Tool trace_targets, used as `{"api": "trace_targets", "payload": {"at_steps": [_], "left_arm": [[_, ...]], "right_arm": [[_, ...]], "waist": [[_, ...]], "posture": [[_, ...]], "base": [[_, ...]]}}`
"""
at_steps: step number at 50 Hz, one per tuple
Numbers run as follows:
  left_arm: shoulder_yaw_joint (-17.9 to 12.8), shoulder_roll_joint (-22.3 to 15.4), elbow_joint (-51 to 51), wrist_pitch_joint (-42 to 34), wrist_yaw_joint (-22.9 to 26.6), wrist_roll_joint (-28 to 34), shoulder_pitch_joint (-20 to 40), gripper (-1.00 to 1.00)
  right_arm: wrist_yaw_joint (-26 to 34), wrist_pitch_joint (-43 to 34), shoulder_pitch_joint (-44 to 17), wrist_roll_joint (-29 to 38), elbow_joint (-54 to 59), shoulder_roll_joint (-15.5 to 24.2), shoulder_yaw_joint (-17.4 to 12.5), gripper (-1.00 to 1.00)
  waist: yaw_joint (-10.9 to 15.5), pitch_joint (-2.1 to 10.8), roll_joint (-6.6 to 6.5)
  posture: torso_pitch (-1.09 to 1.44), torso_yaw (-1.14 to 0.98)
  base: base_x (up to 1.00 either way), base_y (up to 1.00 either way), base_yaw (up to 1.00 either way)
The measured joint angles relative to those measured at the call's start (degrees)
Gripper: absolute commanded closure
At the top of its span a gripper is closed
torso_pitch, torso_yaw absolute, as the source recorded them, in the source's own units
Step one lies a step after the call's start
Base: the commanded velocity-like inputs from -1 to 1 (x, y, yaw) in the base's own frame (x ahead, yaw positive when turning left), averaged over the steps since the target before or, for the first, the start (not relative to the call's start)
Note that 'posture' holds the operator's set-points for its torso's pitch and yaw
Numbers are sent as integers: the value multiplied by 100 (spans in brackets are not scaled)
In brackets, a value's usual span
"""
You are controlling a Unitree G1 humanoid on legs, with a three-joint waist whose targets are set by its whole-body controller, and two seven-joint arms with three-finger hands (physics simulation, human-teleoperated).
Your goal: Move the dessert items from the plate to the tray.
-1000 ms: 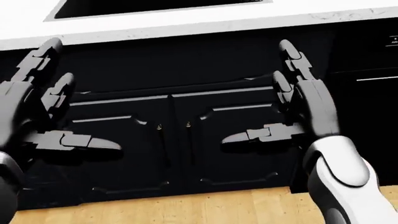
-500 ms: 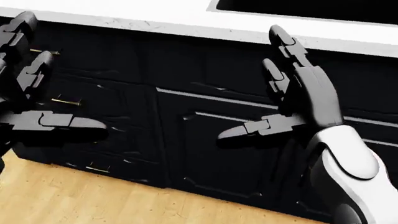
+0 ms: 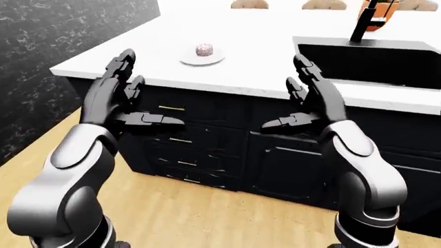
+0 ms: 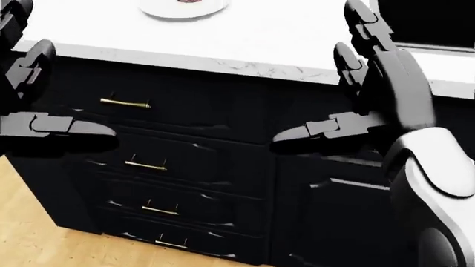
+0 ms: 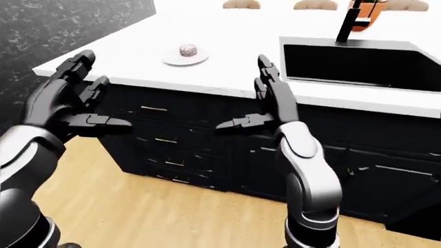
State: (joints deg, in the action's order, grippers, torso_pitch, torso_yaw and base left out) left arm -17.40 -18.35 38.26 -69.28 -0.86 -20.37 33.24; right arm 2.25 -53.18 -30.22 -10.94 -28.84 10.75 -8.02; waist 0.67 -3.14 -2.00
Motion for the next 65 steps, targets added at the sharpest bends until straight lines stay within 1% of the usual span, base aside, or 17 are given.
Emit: {"api": "trace_targets", "payload": {"at_steps": [3,7,9,11,14,24,26,29,31,34,37,41,47,56,59,62,65], "left_arm": [[110,21,-7,50,-61,-70,-17,-100],[182,-1,-92,-147,-88,-154,-46,-100],[161,-38,12,-99,-117,-128,12,-100],[132,-75,126,-23,-130,-102,92,-100],[98,-100,-18,-41,-139,-33,-6,-100],[305,-28,30,-172,-19,26,138,-100],[288,-51,-13,-193,25,1,265,-100],[350,-7,-139,-316,46,-27,270,-100],[300,-52,-138,-428,59,-56,285,-100],[146,-116,7,-368,23,-31,361,-100],[61,-184,120,-270,5,-38,442,-100],[95,-181,-1,-371,-37,-27,337,-100],[261,-116,83,-499,-76,-52,547,-100],[238,-126,54,-547,-58,15,541,-100],[241,-141,66,-488,-52,52,645,-100],[407,-32,-5,-511,7,15,538,-100],[447,-48,-106,-584,74,-18,509,-100]], "right_arm": [[-24,58,-16,27,13,37,-119,-100],[-42,-153,-35,-14,45,85,-142,-100],[-36,-172,-167,-104,-136,129,-188,-100],[-46,-85,-360,-198,-230,197,-245,-100],[-91,-45,-278,-342,-145,96,-154,-100],[-359,-136,-316,-643,-116,360,-325,-100],[-342,-132,-398,-578,-156,436,-278,-100],[-282,-226,-431,-499,-14,421,-233,-100],[-240,-297,-459,-472,61,412,-186,-100],[-183,-228,-568,-424,6,399,-125,-100],[-135,-173,-730,-418,-109,407,-148,-100],[-76,-249,-599,-467,3,404,-159,-100],[-114,-484,-678,-586,-75,680,-533,-100],[-127,-574,-733,-760,-112,848,-523,-100],[-138,-550,-819,-763,-127,956,-563,-100],[-163,-618,-723,-673,4,1045,-650,-100],[-193,-835,-815,-563,114,1110,-602,-100]], "waist": [[-278,-162,208],[-366,106,354],[-451,119,236],[-302,60,-150],[-63,-29,-310],[-207,9,85],[-121,115,324],[-178,-139,232],[-196,-57,300],[-206,68,144],[-164,56,-205],[-42,56,-263],[-10,128,-88],[14,141,76],[-50,77,450],[-121,-169,424],[-88,-241,435]], "posture": [[0,0],[0,0],[0,0],[0,0],[0,0],[0,0],[0,0],[0,0],[0,0],[0,0],[0,0],[0,0],[0,0],[0,0],[0,0],[0,0],[0,0]], "base": [[68,46,0],[69,45,0],[69,14,0],[19,0,0],[0,0,-39],[0,0,-86],[1,0,0],[24,0,0],[30,0,0],[33,0,0],[32,0,0],[32,-1,0],[27,-14,0],[21,-28,0],[0,0,0],[0,0,0],[0,0,0]]}}
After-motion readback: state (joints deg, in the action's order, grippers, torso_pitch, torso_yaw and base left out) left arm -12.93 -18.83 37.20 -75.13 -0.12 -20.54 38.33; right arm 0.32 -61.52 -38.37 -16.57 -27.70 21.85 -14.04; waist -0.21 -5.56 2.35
